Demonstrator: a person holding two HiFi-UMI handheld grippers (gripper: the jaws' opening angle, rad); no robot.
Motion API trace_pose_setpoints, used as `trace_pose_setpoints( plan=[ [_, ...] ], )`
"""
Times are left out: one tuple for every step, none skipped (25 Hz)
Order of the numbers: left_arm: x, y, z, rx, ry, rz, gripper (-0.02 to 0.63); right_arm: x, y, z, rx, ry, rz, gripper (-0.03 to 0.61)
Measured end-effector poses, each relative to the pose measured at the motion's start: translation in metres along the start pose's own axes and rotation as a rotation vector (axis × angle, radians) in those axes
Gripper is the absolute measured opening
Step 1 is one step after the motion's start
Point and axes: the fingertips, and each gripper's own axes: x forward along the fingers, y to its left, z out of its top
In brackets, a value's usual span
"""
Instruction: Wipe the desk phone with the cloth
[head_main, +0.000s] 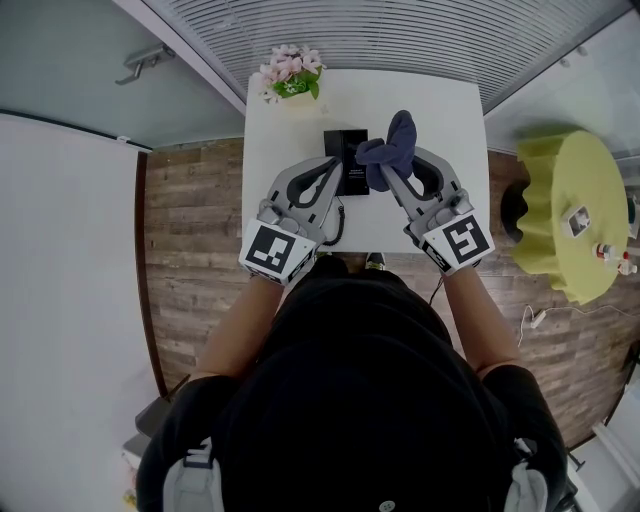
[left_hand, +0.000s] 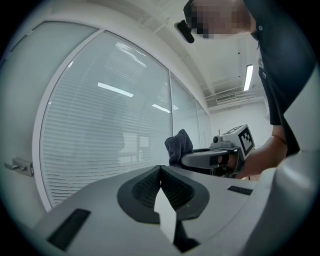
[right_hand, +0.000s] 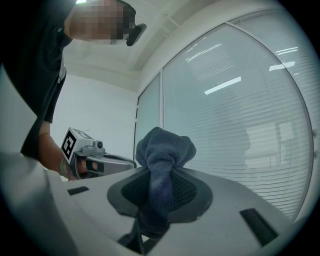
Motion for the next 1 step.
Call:
trace_pose_setpoints(
  plan=[
    [0.0000,-0.0003,-0.0003,0.000,0.001,0.000,0.008,-0.0002,0.0001,-0.0002,0.001,0.001,0.001,0.104]
  ],
)
